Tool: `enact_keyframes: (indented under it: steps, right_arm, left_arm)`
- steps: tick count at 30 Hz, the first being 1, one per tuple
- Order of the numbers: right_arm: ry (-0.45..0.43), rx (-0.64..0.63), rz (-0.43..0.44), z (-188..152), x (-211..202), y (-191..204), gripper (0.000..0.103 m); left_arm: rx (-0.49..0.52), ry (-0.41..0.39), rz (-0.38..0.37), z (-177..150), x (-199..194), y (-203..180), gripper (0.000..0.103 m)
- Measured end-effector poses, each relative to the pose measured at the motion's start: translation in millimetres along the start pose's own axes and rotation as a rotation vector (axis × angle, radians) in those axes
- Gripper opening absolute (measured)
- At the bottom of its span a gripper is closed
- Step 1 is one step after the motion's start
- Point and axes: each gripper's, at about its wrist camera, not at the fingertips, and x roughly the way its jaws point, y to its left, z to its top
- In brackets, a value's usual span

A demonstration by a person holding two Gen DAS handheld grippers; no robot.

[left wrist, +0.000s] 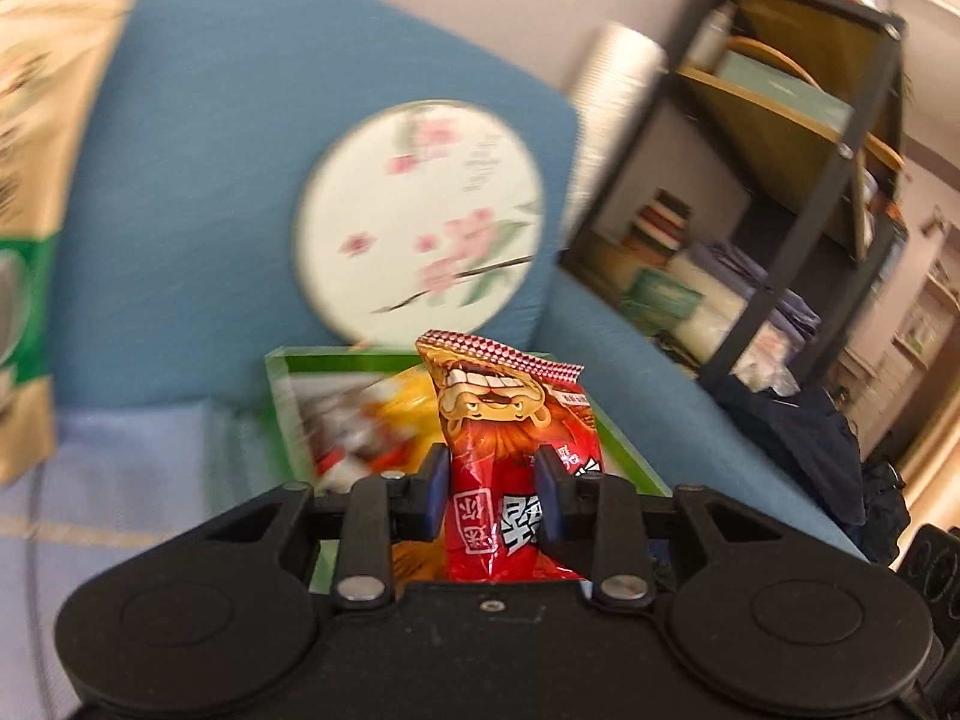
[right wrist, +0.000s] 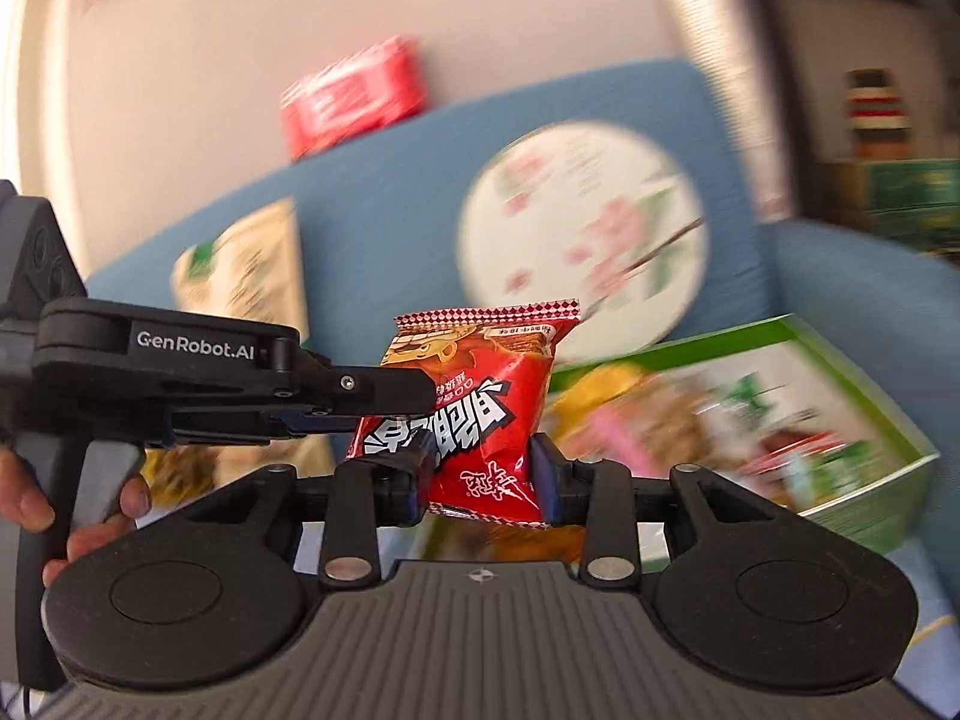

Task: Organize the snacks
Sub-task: 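Carry the red packet into the green box and open the left tool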

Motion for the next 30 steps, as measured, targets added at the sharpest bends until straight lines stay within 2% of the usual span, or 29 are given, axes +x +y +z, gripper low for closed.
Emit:
enact_keyframes:
  steps: [6,10,11,12,13,14,17,19,21,22,23,24,27,30]
  right_arm:
    - [-0.095,0.038,-0.152,11.9,3.2,-29.0,0.060]
    - [-0.114,0.060,-0.206,13.5,10.3,-49.8,0.058]
    - [-0.118,0.050,-0.232,10.9,13.9,-52.9,0.053]
    - [-0.099,0.028,-0.278,8.9,22.5,-56.7,0.054]
    - [-0.068,0.002,-0.317,6.5,28.4,-60.0,0.053]
    - [-0.034,-0.017,-0.350,4.0,35.9,-64.1,0.053]
    - [0.034,-0.006,-0.385,-1.2,48.5,-73.7,0.052]
    - [0.018,-0.022,-0.395,0.4,45.4,-70.1,0.054]
    - [-0.041,-0.060,-0.404,2.5,37.2,-61.9,0.063]
    - [-0.055,-0.068,-0.410,3.4,32.4,-57.8,0.074]
    - [-0.051,-0.067,-0.417,4.3,27.8,-53.6,0.095]
    - [-0.044,-0.060,-0.419,3.0,22.9,-50.4,0.103]
    - [-0.059,-0.033,-0.359,2.2,3.9,-37.2,0.103]
    - [-0.022,-0.029,-0.328,1.8,-7.5,-21.8,0.103]
  left_arm:
    - [0.030,0.021,-0.021,17.9,53.6,-31.2,0.026]
    - [0.019,0.054,-0.003,19.9,81.9,-34.7,0.027]
    - [0.014,0.061,0.009,18.6,86.5,-33.9,0.038]
    - [0.010,0.056,0.022,16.1,87.6,-32.7,0.049]
    - [0.008,0.041,0.026,12.5,84.8,-30.8,0.086]
    - [0.012,0.024,0.037,8.7,81.0,-29.2,0.103]
    - [0.061,0.017,0.078,2.0,69.2,-25.8,0.103]
    - [0.071,0.026,0.091,-0.3,58.4,-21.0,0.103]
    - [0.073,0.003,0.122,-4.0,41.9,-16.6,0.103]
    - [0.078,-0.009,0.141,-6.4,32.7,-14.9,0.103]
    - [0.082,-0.019,0.159,-9.3,23.3,-13.1,0.103]
    - [0.082,-0.018,0.179,-12.0,15.1,-11.2,0.103]
    - [0.062,-0.001,0.250,-25.3,-7.2,-5.4,0.103]
    - [0.029,0.020,0.304,-48.1,-25.7,-2.6,0.103]
